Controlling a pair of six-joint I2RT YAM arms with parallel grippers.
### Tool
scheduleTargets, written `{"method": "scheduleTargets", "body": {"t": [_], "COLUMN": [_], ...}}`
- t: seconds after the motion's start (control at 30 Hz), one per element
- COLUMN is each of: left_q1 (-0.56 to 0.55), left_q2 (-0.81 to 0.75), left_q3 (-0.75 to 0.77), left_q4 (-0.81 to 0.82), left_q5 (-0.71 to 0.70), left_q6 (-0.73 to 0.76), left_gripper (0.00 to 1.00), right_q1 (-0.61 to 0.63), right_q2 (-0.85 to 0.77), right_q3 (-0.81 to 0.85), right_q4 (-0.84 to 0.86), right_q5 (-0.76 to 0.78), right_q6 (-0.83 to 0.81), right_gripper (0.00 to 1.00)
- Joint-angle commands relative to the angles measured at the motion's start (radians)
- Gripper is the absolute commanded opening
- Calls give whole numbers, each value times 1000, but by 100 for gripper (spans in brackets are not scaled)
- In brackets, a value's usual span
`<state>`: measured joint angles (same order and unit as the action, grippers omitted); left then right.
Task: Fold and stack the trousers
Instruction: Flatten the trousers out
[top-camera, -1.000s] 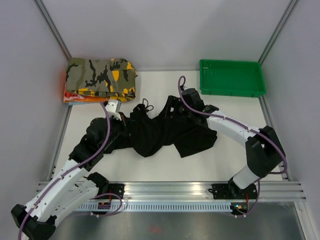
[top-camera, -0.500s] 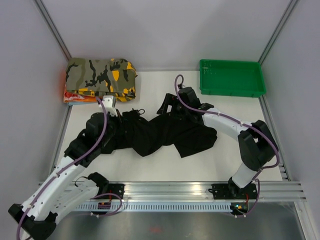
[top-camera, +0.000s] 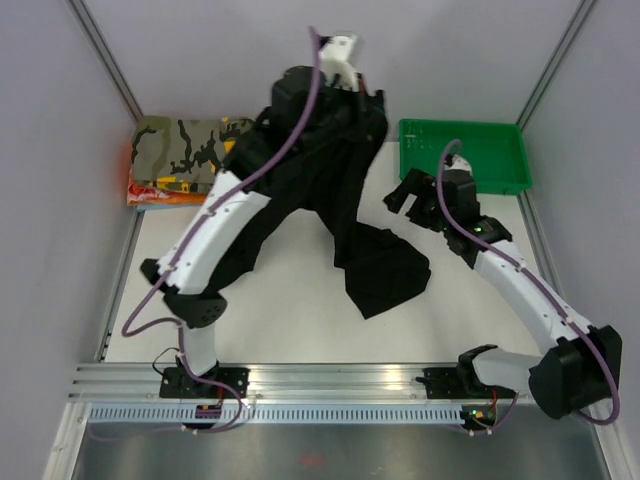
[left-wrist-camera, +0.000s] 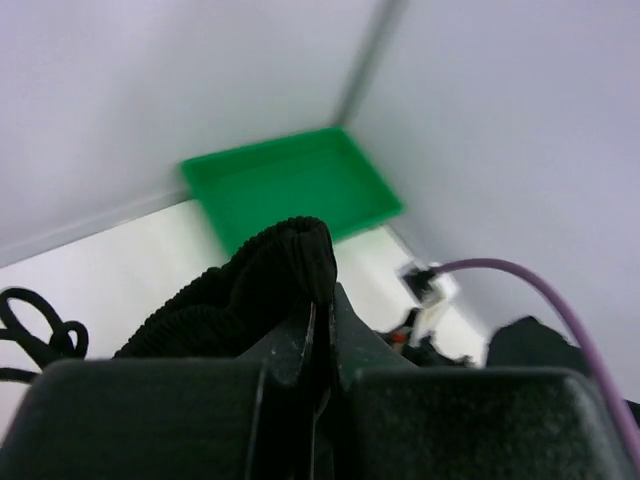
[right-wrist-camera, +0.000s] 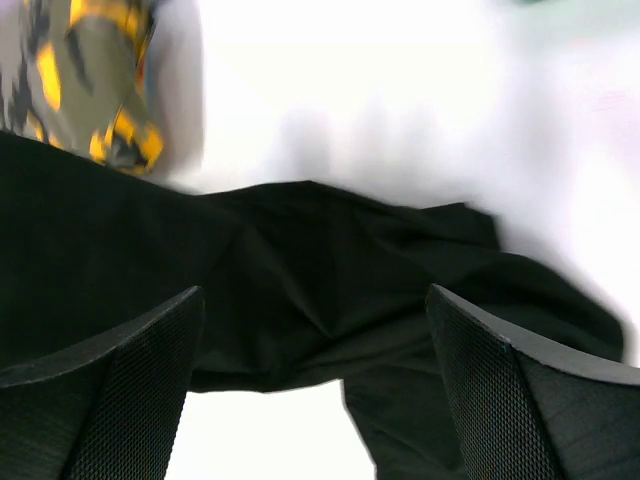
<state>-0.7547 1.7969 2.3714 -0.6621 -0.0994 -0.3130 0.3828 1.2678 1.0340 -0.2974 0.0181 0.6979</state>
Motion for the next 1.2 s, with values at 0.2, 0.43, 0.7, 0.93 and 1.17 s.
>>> {"method": "scheduleTargets", "body": {"t": [0.2,0.43,0.7,0.93,1.17], "left_q1": [-290,-244,155,276,288], "left_q2": [87,-306,-807,-1145,-1266], "left_q3": [213,-248,-1072,-1488,-1655], "left_q4": [246,219,130,-27,-165], "left_q5": [118,-196,-399,-620,-775], "left_q6": [-43,-13,-340,-596,-790], "left_gripper": [2,2,2,2,2], "right_q1": [-226,-226,-214,-115,-13], "right_q2": [-341,-354,-182,19,232], "right_q3": [-81,-141,-94,-68,-34], "right_q4": [-157,-68,70,90,43], "right_q5": [48,-82,-259,-256,-51], "right_q6": [-38,-18,-89,-152,-160], "right_gripper": [98,98,98,98,98]}}
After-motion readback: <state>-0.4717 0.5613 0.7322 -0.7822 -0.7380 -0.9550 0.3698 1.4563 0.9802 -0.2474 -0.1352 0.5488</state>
